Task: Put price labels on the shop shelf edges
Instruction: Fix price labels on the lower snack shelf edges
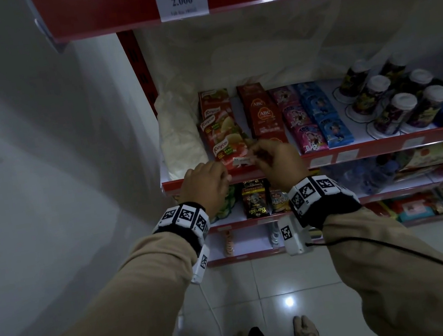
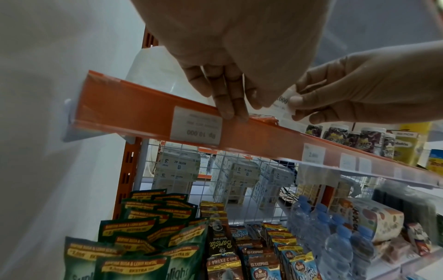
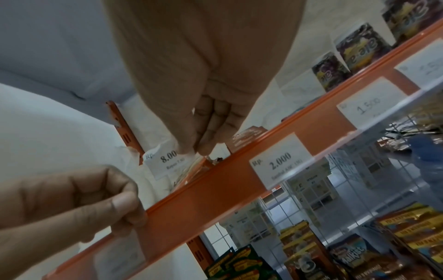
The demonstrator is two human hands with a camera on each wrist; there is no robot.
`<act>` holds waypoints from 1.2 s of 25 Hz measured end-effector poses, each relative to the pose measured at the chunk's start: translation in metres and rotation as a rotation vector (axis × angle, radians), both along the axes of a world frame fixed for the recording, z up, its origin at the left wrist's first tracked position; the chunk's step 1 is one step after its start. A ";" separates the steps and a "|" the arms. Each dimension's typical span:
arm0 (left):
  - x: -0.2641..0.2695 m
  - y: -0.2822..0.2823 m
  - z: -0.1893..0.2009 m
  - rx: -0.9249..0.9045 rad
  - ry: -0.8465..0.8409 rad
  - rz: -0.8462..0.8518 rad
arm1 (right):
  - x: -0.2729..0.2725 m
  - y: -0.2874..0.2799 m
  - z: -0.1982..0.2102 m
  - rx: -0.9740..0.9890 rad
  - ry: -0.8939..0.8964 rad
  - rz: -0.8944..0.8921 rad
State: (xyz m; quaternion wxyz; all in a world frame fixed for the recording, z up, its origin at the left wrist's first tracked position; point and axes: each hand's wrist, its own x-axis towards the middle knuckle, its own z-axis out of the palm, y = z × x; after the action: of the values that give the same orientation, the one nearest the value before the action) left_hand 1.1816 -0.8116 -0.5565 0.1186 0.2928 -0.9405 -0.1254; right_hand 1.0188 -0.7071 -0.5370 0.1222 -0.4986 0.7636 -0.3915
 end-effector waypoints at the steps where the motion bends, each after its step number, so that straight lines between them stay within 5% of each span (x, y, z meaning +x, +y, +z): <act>1: 0.001 0.000 -0.001 0.012 0.020 0.007 | 0.001 0.000 -0.001 -0.003 0.010 0.000; 9: -0.002 0.004 -0.003 -0.058 -0.037 0.021 | 0.010 -0.002 -0.009 0.116 0.204 0.120; 30: -0.004 0.006 -0.001 -0.168 -0.228 0.014 | 0.013 0.002 -0.018 0.316 0.537 0.097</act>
State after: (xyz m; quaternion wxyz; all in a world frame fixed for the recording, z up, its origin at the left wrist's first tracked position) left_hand 1.1779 -0.8055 -0.5576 0.0357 0.3006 -0.9530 -0.0113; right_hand 1.0318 -0.7049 -0.5554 0.0109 -0.5950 0.7952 -0.1161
